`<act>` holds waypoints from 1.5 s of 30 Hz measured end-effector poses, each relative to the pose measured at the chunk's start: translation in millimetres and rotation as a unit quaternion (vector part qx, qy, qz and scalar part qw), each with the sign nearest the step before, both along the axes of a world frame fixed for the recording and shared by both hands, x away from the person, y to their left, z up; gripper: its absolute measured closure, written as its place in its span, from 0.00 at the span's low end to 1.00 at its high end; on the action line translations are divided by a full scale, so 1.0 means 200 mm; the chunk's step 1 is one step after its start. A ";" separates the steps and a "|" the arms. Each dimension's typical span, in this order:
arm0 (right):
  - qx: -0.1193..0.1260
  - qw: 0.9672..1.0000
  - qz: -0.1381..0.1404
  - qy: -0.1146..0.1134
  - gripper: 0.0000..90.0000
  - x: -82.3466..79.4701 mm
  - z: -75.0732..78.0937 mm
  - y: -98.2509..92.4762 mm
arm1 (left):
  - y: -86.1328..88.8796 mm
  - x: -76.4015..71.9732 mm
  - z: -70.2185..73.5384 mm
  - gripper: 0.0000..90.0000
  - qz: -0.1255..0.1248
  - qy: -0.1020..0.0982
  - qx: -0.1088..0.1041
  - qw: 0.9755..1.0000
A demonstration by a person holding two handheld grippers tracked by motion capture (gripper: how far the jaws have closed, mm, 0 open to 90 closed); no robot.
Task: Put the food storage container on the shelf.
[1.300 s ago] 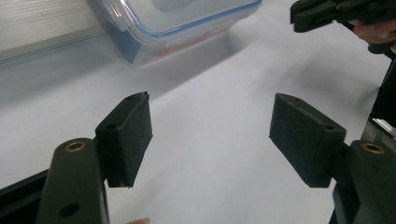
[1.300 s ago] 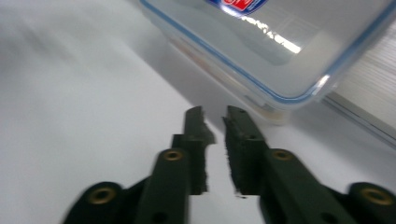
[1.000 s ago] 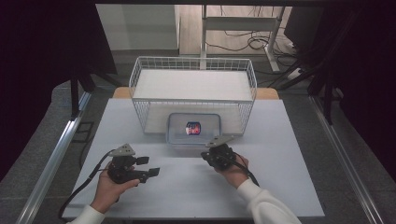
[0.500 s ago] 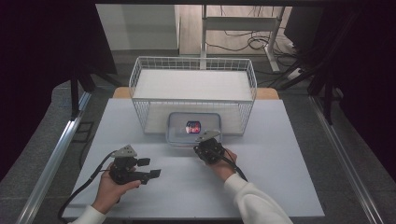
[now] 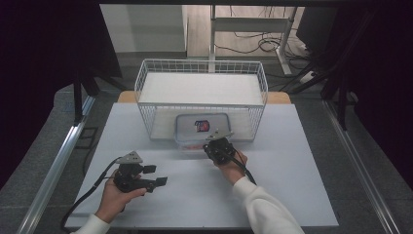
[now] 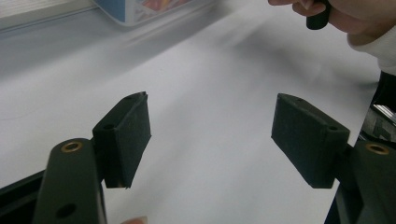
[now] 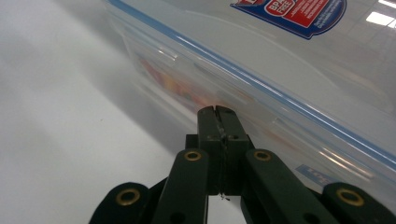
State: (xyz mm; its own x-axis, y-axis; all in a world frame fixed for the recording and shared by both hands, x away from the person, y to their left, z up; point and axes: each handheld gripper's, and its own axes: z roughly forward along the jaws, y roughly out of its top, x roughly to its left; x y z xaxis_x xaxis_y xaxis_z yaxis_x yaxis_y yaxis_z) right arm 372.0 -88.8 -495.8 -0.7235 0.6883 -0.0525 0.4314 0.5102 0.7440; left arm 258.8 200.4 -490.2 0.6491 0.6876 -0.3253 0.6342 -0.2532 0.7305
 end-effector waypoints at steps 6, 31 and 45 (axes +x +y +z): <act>0.007 1.000 -0.003 0.005 0.99 0.03 0.00 0.02 | 0.00 0.00 0.00 0.31 -0.001 0.003 0.001 1.000; 0.020 0.998 -0.050 0.020 0.99 0.25 0.00 0.08 | 0.00 0.00 0.00 0.30 0.004 0.003 0.001 1.000; 0.025 0.998 -0.057 0.029 0.99 0.29 0.00 0.10 | 0.00 0.01 -0.01 0.30 0.004 0.004 0.005 1.000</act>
